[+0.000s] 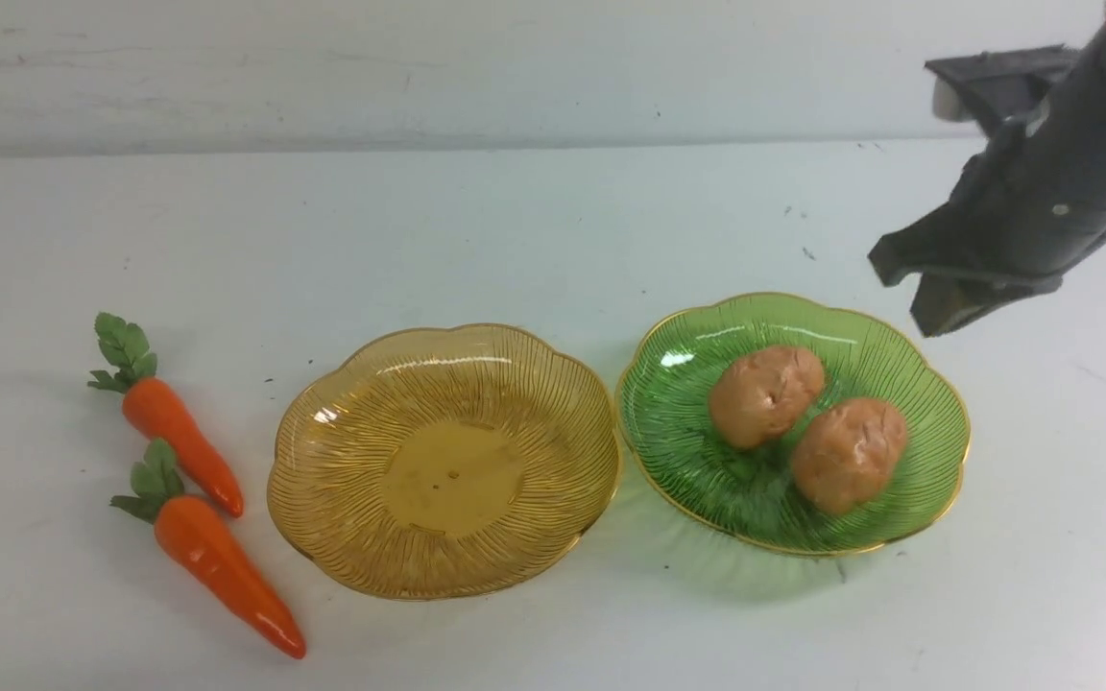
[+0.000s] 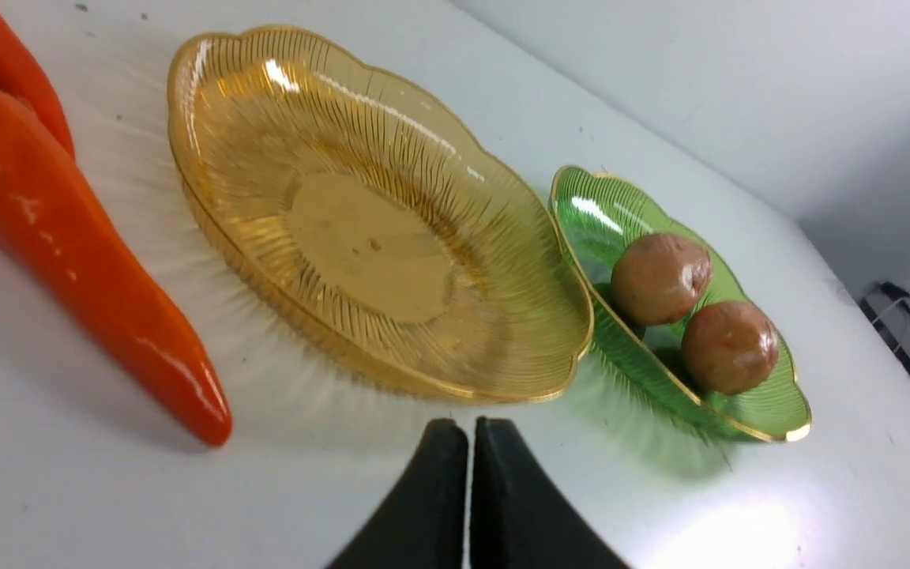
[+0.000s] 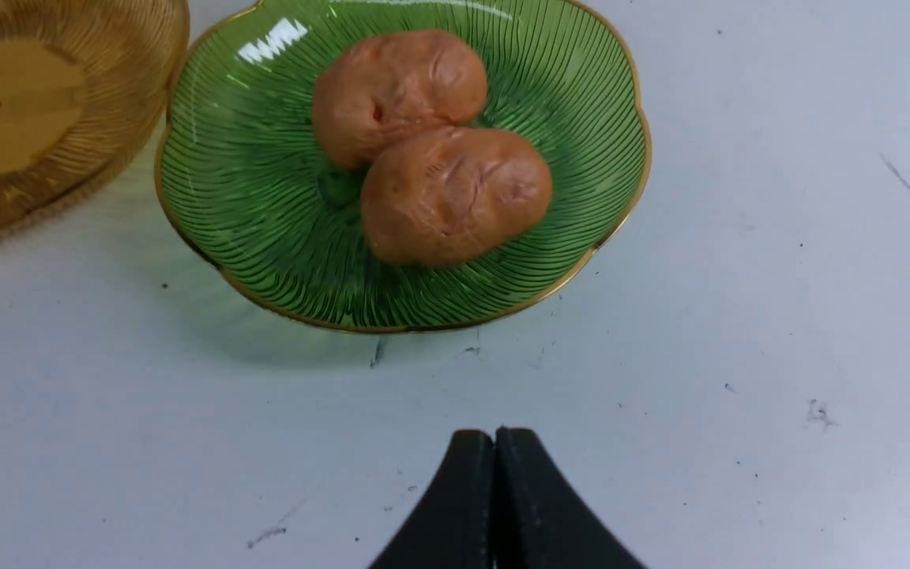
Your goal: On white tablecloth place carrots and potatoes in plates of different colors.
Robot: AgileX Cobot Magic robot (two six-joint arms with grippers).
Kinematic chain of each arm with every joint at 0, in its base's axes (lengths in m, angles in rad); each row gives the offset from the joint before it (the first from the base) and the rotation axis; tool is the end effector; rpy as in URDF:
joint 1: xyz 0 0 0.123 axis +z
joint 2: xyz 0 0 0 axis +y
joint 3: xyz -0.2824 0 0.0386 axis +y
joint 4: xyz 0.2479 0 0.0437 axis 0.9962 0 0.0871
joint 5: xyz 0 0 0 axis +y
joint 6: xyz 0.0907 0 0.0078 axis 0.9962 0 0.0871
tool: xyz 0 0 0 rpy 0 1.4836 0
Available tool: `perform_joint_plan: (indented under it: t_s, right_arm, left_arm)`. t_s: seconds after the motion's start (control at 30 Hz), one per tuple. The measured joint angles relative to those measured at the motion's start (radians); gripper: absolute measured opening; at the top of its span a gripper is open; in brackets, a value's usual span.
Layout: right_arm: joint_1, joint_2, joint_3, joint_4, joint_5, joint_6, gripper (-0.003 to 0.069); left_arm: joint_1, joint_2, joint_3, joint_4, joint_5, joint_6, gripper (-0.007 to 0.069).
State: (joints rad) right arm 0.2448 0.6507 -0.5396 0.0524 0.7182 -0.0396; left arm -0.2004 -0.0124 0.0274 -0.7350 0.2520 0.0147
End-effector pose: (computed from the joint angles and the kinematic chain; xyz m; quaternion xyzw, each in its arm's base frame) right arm 0.1127 0.0314 0.2792 -0.1187 0.9074 0.0648 0.3979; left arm 0.0506 -0.0259 0.1875 -0.1316 0.7348 -0.3459 0.5684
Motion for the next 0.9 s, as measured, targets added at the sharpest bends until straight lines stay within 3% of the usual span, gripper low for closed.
perform_joint_plan:
  t_s: [0.23, 0.47, 0.57, 0.67, 0.77, 0.9]
  right_arm:
    - [0.000, -0.110, 0.102, 0.005, -0.154, 0.000, -0.0015]
    - [0.000, -0.113, 0.105, 0.005, -0.176, 0.000, -0.0015]
    - [0.000, -0.113, 0.105, 0.005, -0.178, 0.000, -0.0015]
    - [0.000, -0.113, 0.105, 0.006, -0.178, 0.000, -0.0015]
    - [0.000, -0.113, 0.105, 0.008, -0.177, 0.000, -0.0015]
    - [0.000, -0.113, 0.105, 0.011, -0.156, 0.000, -0.0015]
  left_arm:
    - [0.000, 0.023, -0.042, -0.171, -0.079, 0.000, -0.0003]
    - [0.000, 0.294, -0.214, -0.136, 0.070, 0.000, -0.0003]
    - [0.000, 0.530, -0.315, -0.026, 0.235, -0.004, -0.0003]
    - [0.000, 0.837, -0.487, 0.208, 0.456, -0.005, -0.0003]
    - [0.000, 1.091, -0.641, 0.438, 0.573, -0.046, -0.0003]
    - [0.000, 1.393, -0.859, 0.754, 0.692, -0.358, -0.0003]
